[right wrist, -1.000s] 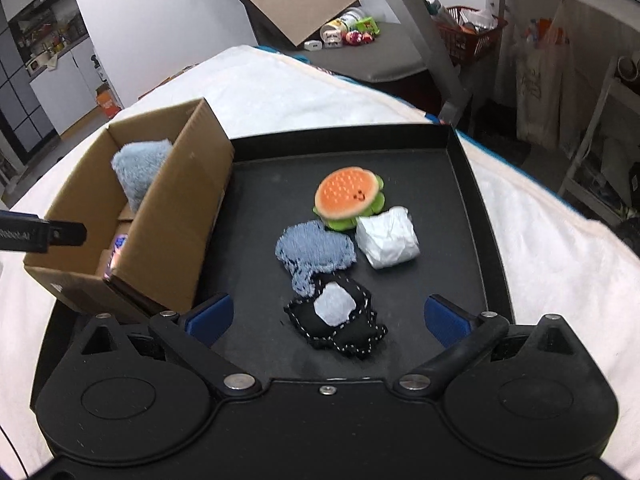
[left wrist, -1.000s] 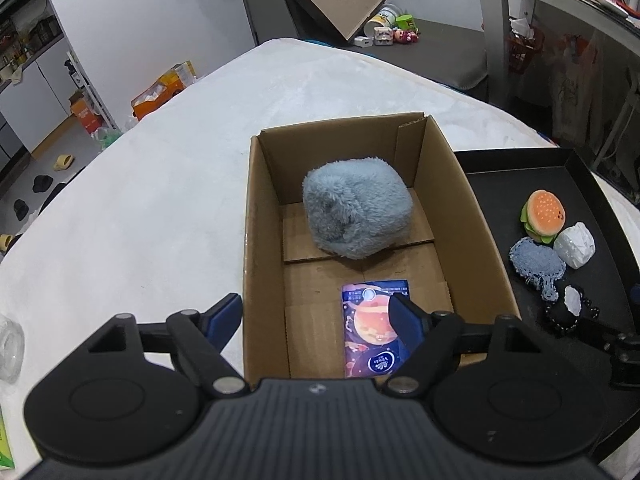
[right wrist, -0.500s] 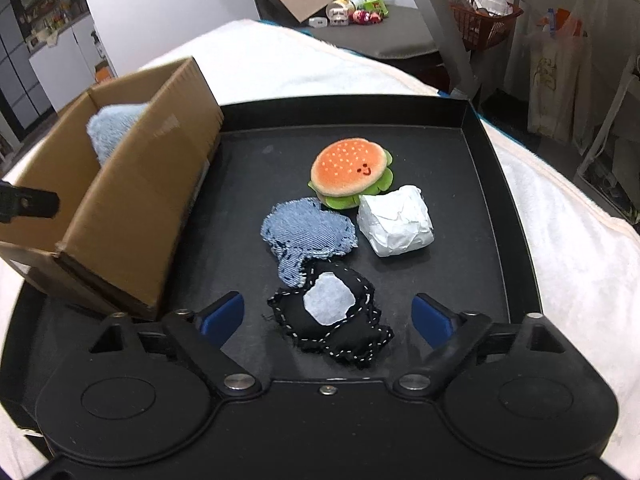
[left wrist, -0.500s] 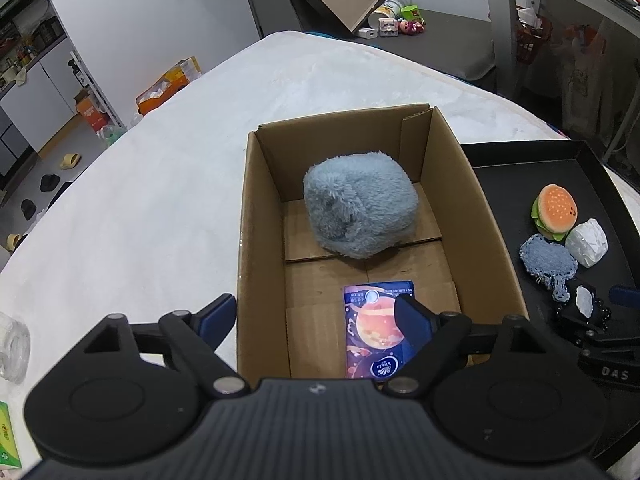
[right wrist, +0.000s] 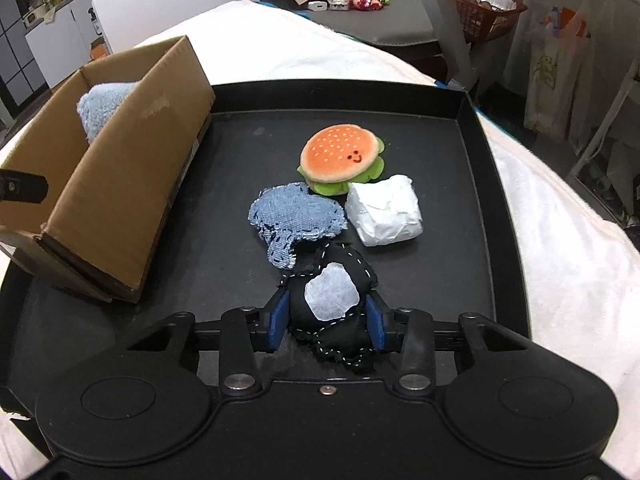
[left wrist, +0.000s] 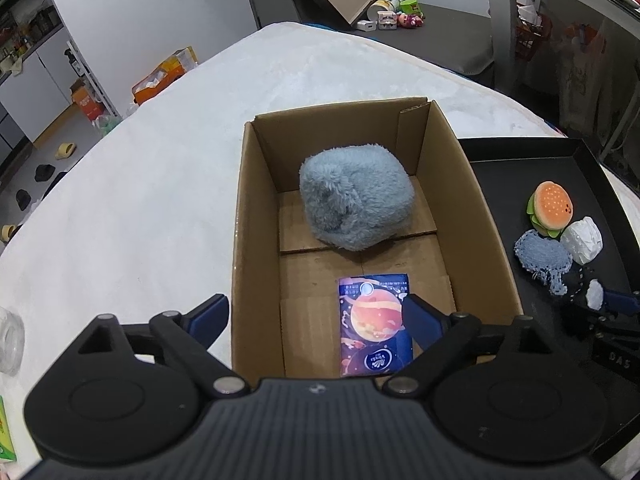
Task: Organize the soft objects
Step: 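Grasp the black beaded pouch with the right gripper, then carry the black pouch toward the box while the left gripper grips the box wall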
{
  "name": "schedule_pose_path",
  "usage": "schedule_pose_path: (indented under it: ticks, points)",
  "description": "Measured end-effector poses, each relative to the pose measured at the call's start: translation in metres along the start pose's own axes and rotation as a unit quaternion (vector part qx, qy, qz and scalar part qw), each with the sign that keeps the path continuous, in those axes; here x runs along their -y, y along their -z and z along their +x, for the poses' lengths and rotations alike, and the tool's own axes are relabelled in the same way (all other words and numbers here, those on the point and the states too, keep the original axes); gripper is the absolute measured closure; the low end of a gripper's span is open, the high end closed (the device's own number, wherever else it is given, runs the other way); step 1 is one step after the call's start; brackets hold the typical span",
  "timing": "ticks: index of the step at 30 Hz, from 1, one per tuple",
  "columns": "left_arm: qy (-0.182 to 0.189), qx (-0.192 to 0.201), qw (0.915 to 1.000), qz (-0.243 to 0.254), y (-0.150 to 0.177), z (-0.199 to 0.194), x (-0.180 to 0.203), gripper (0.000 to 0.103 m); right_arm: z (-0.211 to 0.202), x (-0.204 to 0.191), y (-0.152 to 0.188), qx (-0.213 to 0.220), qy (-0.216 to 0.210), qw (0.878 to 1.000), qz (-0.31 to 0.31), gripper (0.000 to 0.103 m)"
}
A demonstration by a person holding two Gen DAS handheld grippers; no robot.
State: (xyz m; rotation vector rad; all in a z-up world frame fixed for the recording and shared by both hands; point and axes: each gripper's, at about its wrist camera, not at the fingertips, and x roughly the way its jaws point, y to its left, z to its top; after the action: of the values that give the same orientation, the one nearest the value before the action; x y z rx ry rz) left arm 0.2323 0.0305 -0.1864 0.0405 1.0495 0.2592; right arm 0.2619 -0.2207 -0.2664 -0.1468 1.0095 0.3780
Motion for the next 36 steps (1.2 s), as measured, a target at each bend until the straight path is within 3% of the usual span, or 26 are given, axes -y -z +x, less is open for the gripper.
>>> schedule_pose_path:
  ticks: [21, 36]
  points:
    - [0.039, 0.036, 0.9983, -0.025, 0.006, -0.019, -0.018, 0.006, -0.053, -0.017, -0.044, 0.067, 0.008, 0.998, -0.011, 0.063]
    - [0.07, 0.065, 0.994, -0.055, 0.014, -0.02, -0.048, 0.013, -0.076, -0.052, -0.084, 0.111, -0.003, 0.993, -0.049, 0.063]
